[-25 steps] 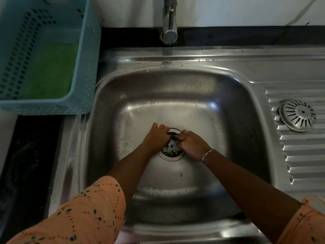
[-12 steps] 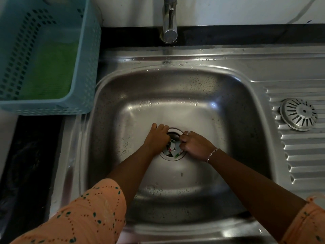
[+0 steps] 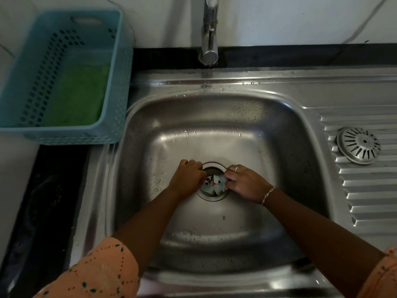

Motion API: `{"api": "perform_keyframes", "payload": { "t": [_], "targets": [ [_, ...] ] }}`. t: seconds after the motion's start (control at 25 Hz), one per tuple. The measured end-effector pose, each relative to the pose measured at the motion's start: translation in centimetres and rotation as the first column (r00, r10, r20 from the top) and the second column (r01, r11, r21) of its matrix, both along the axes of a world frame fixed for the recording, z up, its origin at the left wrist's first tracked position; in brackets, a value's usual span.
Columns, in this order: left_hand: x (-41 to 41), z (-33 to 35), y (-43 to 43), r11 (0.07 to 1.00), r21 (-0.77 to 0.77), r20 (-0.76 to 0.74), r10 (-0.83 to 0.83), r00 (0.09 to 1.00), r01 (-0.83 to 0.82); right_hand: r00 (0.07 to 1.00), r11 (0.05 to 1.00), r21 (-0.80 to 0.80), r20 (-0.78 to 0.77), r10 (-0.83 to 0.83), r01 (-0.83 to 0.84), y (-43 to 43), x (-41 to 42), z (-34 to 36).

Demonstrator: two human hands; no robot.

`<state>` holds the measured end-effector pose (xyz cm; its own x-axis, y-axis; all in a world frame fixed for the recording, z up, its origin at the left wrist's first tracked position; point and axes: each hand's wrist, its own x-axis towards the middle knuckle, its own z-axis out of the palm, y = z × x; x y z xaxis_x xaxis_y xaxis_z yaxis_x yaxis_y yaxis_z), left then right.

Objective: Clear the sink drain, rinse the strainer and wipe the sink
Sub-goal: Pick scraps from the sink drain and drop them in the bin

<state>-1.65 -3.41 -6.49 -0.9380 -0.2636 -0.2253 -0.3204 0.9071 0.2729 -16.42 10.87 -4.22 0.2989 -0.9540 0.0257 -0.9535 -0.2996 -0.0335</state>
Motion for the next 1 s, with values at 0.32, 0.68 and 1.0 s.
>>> {"api": "perform_keyframes", "payload": {
  "t": [0.32,0.68,1.0],
  "targets": [
    [0.9,4.1,-0.8,0.621,0.631,0.154,0.487,0.860,-0.465,0.999,0.990,-0.136,-0.010,-0.047,0.045,0.9,0.5,2.9],
    [0.0,8.0,1.6,-0.087,0.754,0.570,0.580,0.582,-0.651,0.998,0.947,-0.321,-0.045,-0.045,0.028,1.2,1.7,5.0],
    [0.0,8.4,2.4,-0.138,0.777,0.536,0.655,0.532,-0.614,0.994,0.956,-0.293,-0.108,-0.030,-0.003,1.8,2.7,5.7]
  ]
}}
